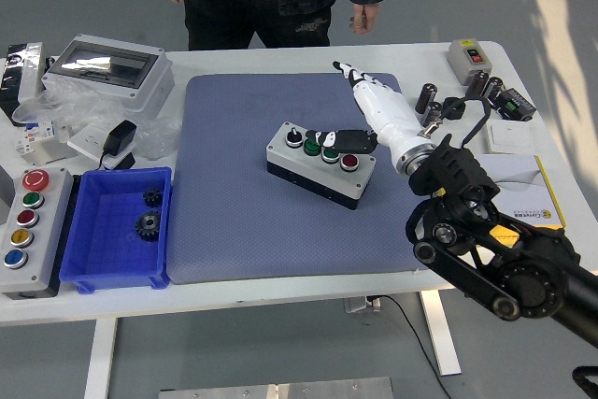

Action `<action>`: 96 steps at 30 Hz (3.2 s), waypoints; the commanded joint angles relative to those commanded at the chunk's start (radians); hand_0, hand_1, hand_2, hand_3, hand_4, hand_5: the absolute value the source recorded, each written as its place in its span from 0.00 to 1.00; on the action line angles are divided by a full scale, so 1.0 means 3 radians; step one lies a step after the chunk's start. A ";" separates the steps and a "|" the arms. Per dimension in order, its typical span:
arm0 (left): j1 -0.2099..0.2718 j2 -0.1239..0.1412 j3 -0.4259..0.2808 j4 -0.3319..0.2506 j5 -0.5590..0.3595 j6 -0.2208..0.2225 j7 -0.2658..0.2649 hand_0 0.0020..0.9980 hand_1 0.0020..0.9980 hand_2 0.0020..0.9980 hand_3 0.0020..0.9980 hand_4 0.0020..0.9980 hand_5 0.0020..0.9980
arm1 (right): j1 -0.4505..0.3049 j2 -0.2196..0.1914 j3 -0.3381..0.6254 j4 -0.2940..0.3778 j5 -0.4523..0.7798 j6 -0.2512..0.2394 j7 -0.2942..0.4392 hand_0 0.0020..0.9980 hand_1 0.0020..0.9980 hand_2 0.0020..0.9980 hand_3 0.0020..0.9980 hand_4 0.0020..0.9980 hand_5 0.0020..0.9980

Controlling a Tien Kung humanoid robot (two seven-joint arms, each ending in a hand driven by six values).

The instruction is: Pick up the button,place it on the desk,press the button,press the button

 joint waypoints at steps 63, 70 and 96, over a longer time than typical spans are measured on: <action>-0.0055 0.0068 0.0001 0.0000 0.0019 0.0002 -0.0011 0.63 0.59 0.55 0.62 0.63 0.20 | 0.0593 0.0462 -0.1130 -0.1207 0.0445 -0.0263 -0.0198 0.27 0.49 0.56 0.75 0.73 0.21; -0.0046 0.0060 -0.0005 0.0000 0.0017 0.0001 -0.0016 0.63 0.59 0.55 0.62 0.63 0.20 | 0.0572 0.0279 -0.1105 -0.0938 0.0544 -0.0323 0.0173 0.26 0.48 0.53 0.73 0.71 0.22; -0.0069 0.0052 -0.0033 0.0000 0.0057 -0.0003 -0.0017 0.63 0.59 0.55 0.62 0.63 0.20 | 0.0739 -0.0149 -0.1587 -0.0722 0.0357 -0.0091 0.1506 0.32 0.40 0.39 0.41 0.17 0.00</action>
